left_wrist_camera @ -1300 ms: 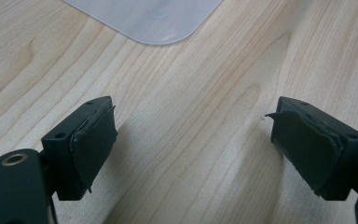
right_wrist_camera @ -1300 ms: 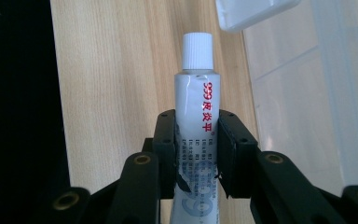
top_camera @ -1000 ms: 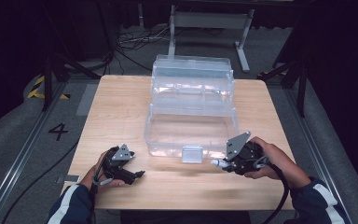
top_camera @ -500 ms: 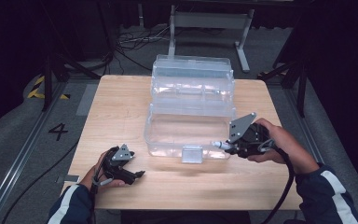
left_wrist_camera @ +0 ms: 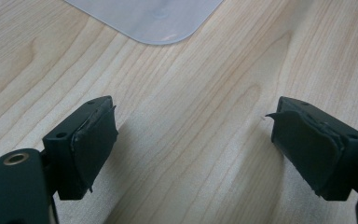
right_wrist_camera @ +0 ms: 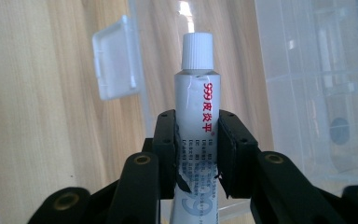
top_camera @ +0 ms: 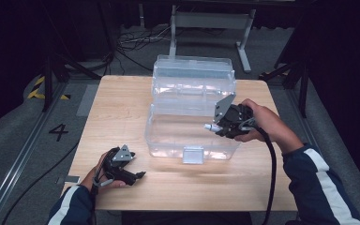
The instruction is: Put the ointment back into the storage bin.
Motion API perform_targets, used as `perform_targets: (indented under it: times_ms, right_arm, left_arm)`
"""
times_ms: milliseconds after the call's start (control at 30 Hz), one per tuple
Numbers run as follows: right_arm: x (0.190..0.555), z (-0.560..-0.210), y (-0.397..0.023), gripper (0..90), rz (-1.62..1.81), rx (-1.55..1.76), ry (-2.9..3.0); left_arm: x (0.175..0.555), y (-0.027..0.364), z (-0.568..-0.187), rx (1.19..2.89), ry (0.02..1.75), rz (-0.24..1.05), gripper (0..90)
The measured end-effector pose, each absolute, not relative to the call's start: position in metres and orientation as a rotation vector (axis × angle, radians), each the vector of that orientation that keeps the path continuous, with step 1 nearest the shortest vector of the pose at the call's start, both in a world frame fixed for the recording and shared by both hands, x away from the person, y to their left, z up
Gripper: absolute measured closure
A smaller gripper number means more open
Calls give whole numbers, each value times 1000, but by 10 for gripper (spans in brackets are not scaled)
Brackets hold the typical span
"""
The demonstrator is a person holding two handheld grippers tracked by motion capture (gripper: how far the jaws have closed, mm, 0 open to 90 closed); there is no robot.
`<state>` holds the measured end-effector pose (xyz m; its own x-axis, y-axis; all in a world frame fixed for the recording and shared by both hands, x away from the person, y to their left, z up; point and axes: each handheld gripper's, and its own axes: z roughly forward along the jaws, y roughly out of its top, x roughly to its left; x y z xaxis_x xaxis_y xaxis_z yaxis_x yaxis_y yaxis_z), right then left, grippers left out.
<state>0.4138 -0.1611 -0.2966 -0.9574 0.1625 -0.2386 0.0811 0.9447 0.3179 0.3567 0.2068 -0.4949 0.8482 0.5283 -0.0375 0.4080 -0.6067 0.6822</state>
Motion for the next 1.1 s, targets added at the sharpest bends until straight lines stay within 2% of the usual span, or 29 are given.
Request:
perform_targets:
  times_ms: [367,1100]
  right_arm:
    - [453,-329,-142,710,358,216,2912]
    - [467,-383,-138,710,253,237,2997]
  left_arm:
    - [357,207,-495,2302,677,215,143]
    - [357,207,-495,2302,677,216,143]
